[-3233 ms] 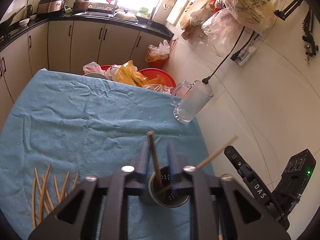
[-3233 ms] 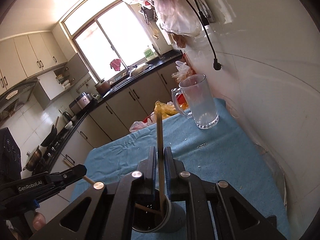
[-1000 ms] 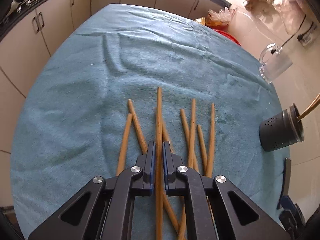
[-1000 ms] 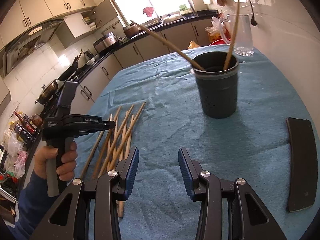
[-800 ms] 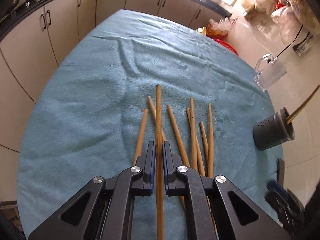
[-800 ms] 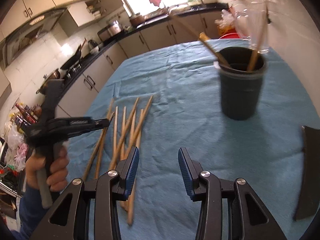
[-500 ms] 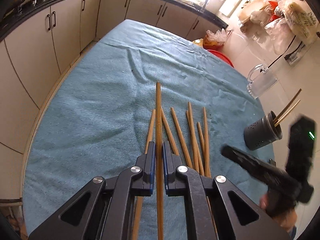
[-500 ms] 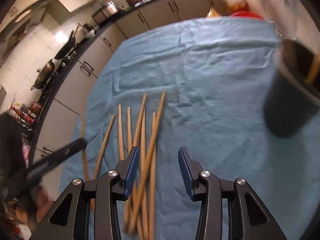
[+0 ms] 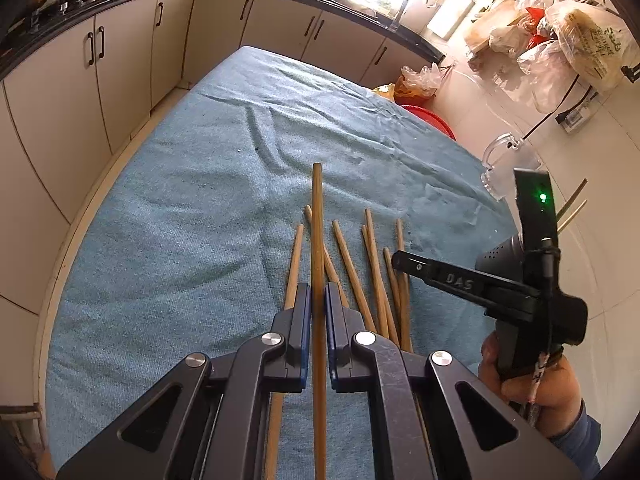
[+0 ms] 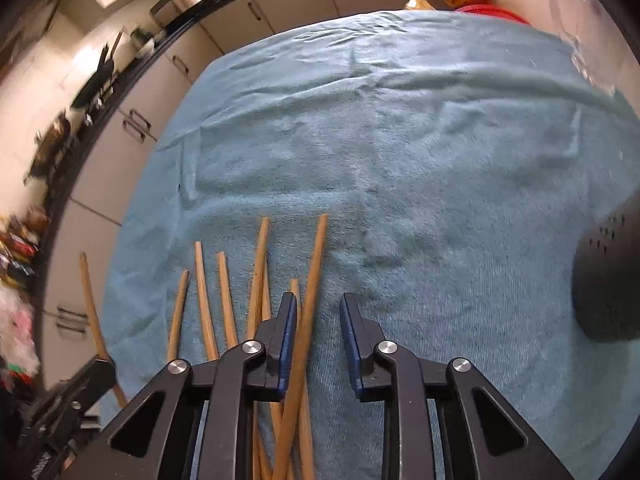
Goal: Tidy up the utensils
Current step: 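Lift both chopsticks upright and drop them into the grey holder cup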
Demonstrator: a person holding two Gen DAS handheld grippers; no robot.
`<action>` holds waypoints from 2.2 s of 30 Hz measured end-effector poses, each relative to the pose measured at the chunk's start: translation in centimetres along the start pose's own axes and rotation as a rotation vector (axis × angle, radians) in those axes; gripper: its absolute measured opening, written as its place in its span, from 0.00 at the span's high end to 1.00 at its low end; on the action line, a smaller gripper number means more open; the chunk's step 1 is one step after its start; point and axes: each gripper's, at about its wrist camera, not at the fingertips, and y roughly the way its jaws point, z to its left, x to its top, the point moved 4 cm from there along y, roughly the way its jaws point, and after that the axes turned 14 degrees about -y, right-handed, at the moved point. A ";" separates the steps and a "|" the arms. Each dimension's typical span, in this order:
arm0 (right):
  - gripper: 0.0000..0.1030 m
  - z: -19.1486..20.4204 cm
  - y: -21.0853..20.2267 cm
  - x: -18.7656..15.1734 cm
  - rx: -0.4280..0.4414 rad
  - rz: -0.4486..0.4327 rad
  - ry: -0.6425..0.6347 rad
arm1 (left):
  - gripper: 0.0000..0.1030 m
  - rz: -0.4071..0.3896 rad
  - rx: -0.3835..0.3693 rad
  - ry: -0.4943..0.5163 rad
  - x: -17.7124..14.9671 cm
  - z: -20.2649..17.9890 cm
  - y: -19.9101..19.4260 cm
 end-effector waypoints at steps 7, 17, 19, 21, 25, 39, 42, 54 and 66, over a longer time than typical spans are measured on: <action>0.93 0.0 -0.9 -0.9 0.057 -0.039 0.014 | 0.94 -0.027 -0.012 0.024 -0.5 -1.0 -1.3; 0.93 1.5 -12.5 -4.8 0.077 -0.361 -0.057 | 0.94 -0.130 -0.043 0.079 -2.6 -3.6 -5.8; 0.93 2.1 -14.6 -5.5 0.072 -0.424 -0.078 | 0.94 -0.152 -0.045 0.089 -3.1 -4.0 -6.7; 0.93 2.7 -16.5 -6.7 0.065 -0.484 -0.098 | 0.94 -0.161 -0.050 0.090 -3.4 -4.2 -7.4; 0.93 3.3 -18.5 -8.5 0.057 -0.542 -0.120 | 0.94 -0.166 -0.053 0.104 -4.3 -4.5 -8.2; 0.93 0.6 -22.0 -11.3 0.085 -0.637 -0.043 | 0.94 -0.177 -0.061 0.115 -5.4 -5.1 -9.7; 0.93 0.1 -22.7 -11.6 0.082 -0.656 -0.026 | 0.94 -0.182 -0.064 0.120 -5.5 -5.4 -10.0; 0.93 -2.0 -25.0 -13.0 0.081 -0.706 0.020 | 0.94 -0.200 -0.072 0.150 -5.9 -7.4 -11.2; 0.93 -4.9 -27.0 -14.4 0.063 -0.748 0.081 | 0.94 -0.194 -0.095 0.203 -6.6 -10.9 -11.6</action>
